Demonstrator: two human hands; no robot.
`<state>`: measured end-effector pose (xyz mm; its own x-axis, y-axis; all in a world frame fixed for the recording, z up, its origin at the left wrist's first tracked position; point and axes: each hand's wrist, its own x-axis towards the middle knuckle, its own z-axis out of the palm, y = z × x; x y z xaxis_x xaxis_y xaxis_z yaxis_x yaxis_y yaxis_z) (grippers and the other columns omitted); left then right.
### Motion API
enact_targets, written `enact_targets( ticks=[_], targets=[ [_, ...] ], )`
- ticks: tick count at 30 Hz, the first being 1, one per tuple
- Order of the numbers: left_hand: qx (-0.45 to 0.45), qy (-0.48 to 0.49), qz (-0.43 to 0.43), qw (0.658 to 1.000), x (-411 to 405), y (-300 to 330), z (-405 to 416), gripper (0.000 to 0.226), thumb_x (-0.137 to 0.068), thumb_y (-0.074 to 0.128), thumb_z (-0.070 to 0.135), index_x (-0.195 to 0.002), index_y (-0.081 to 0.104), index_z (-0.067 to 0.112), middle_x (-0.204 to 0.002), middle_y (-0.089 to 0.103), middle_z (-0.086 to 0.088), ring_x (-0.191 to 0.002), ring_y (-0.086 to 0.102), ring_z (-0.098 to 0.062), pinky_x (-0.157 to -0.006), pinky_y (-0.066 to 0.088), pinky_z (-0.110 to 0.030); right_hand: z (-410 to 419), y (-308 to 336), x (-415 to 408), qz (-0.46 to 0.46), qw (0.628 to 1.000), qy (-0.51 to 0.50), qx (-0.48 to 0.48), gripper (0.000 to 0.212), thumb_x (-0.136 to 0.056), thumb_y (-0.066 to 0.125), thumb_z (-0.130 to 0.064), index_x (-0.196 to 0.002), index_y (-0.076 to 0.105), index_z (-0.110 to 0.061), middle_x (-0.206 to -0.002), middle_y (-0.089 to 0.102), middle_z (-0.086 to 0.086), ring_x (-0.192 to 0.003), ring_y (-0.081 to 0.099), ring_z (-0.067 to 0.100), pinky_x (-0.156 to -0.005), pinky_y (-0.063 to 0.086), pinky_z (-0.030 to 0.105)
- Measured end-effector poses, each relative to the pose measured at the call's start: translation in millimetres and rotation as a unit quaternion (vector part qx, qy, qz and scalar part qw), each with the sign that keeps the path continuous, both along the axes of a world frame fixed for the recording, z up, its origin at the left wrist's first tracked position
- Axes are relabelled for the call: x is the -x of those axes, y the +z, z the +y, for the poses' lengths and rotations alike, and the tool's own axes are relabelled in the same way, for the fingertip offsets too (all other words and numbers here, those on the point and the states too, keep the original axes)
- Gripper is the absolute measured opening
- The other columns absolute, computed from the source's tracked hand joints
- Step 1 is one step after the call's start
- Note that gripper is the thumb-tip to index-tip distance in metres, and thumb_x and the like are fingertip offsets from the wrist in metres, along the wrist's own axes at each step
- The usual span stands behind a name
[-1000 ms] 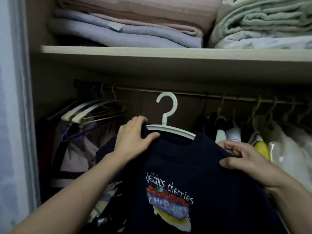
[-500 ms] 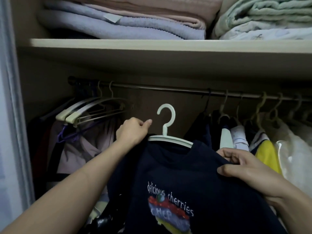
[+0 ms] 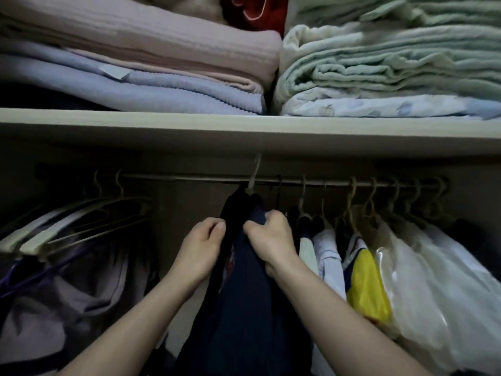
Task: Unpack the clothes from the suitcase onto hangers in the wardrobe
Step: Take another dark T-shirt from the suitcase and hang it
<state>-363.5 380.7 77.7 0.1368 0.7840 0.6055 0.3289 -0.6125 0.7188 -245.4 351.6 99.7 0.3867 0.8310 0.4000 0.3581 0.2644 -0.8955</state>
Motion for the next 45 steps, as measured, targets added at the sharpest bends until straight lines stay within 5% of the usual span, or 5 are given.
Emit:
enact_targets(
  ticks=[9,16,24,34,45],
  targets=[
    [0.035,-0.030,0.012,0.999,-3.6,-30.2,-21.4,0.032,-0.096,0.043,0.032,-0.126,0.050,0.024,-0.124,0.051,0.009,-0.111,0.044,-0.002,-0.085,0.033,-0.016,19.3,-4.6,-3.8,-0.116,0.984,-0.091,0.100,0.039,-0.089,0.056,-0.025,-0.120,0.044,-0.004,-0.122,0.053,0.013,-0.111,0.053,0.032,-0.085,0.045,0.034],
    [0.097,-0.096,-0.005,0.991,-29.8,-72.1,-43.1,0.083,-0.088,0.060,0.017,-0.146,0.002,0.025,-0.133,0.032,0.014,-0.124,0.034,0.000,-0.100,0.028,-0.014,-6.0,-37.8,4.7,-0.191,0.978,-0.001,0.088,0.070,-0.090,0.052,-0.022,-0.146,0.011,-0.012,-0.139,0.042,0.012,-0.120,0.048,0.029,-0.094,0.043,0.030],
    [0.149,0.013,0.047,0.988,-3.9,-157.1,-54.4,0.038,-0.085,0.052,-0.004,-0.110,0.052,0.025,-0.103,0.065,0.004,-0.091,0.060,-0.006,-0.071,0.041,-0.004,-55.4,-146.2,12.8,-0.386,0.913,0.011,0.134,0.028,-0.098,0.036,-0.028,-0.121,0.043,-0.013,-0.111,0.061,0.009,-0.099,0.058,0.026,-0.072,0.042,0.031],
    [0.227,0.111,-0.018,0.967,64.7,-224.6,-104.3,0.042,-0.086,0.051,-0.005,-0.077,0.057,0.035,-0.073,0.069,0.006,-0.075,0.065,-0.012,-0.069,0.049,-0.022,-79.6,-225.7,42.0,-0.406,0.885,0.152,0.169,0.023,-0.094,0.039,-0.027,-0.097,0.060,-0.017,-0.063,0.041,-0.011,-0.059,0.043,0.005,-0.056,0.036,0.021],
    [0.359,0.434,-0.168,0.809,215.8,-339.5,-266.8,0.028,-0.083,0.046,-0.013,-0.083,0.066,0.006,-0.068,0.064,0.004,-0.068,0.063,-0.008,-0.077,0.049,-0.027,-140.3,-343.3,182.2,-0.395,0.755,0.472,0.226,0.035,-0.083,0.044,-0.029,-0.101,0.064,-0.006,-0.099,0.066,0.007,-0.093,0.062,0.025,-0.081,0.048,0.035]
  ],
)
